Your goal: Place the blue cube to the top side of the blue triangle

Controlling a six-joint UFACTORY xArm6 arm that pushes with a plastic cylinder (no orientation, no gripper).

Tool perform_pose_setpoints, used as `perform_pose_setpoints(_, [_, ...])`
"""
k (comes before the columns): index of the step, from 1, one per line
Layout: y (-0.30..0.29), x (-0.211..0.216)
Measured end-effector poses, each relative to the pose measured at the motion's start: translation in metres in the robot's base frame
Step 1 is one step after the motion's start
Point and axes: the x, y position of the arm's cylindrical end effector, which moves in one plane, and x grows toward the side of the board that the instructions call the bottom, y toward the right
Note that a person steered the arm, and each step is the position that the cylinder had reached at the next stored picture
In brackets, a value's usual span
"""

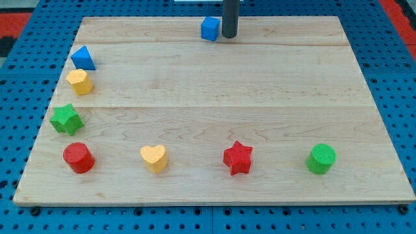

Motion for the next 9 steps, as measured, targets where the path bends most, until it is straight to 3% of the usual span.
perform_pose_setpoints(1, [-0.005,-0.017])
perform_pose_setpoints(3, [-0.220,-0.022])
perform_pose_setpoints(5, [-0.220,-0.053])
perform_pose_setpoints(7, [-0.320,-0.029])
perform_pose_setpoints(9, [-0.310,-0.017])
